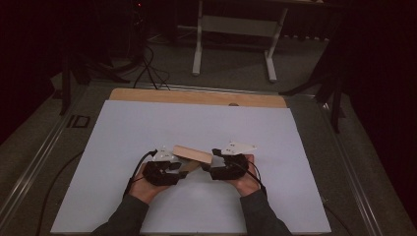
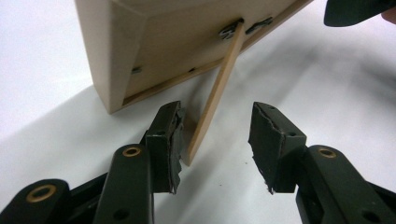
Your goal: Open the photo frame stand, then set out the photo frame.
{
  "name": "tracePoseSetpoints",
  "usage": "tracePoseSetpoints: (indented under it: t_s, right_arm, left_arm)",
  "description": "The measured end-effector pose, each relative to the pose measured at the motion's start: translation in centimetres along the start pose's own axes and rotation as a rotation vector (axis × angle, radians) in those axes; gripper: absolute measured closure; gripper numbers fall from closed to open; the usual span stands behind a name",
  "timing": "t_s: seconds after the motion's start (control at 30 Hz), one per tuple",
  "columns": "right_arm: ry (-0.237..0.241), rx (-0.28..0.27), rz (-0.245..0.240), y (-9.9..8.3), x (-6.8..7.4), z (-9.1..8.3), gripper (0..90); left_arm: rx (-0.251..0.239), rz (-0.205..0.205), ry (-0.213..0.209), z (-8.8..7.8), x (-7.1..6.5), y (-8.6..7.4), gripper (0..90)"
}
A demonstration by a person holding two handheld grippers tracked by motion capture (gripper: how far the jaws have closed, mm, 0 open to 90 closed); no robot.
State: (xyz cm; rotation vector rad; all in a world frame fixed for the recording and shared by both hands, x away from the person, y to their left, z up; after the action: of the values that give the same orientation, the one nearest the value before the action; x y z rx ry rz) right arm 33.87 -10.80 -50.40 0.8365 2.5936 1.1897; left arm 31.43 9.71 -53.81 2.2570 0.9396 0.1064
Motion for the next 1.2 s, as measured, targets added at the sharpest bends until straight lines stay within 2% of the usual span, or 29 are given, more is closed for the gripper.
tracePoseSetpoints:
  t_s: [0.5,0.77,0.93,1.2]
  right_arm:
    - [0.015,-0.009,-0.028,0.1,0.2,-0.8,29.1]
    - [0.035,-0.029,-0.036,0.4,0.2,-1.6,28.7]
    - [0.049,-0.029,-0.064,0.6,0.4,-2.2,28.7]
    - [0.057,-0.07,-0.055,0.9,0.0,-3.4,31.6]
  left_arm:
    - [-0.03,-0.007,0.017,-0.7,0.1,0.1,53.3]
    - [-0.037,0.01,0.018,-1.1,-0.1,0.4,53.0]
    - [-0.041,0.006,0.016,-1.3,0.0,0.4,51.6]
    - [-0.055,0.008,0.017,-1.8,0.1,0.5,54.3]
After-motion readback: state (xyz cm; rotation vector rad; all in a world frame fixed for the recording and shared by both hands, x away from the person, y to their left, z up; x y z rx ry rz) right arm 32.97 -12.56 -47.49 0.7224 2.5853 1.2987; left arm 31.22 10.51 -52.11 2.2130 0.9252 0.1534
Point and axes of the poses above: each handheld gripper's, and its own axes: z roughly forward along the jaws, y roughly out of its top, x roughly to its left, the point moved 4 cm from there along z, roughly forward along the jaws, and after that the axes turned 11 degrees about x, right-handed, at the moved point
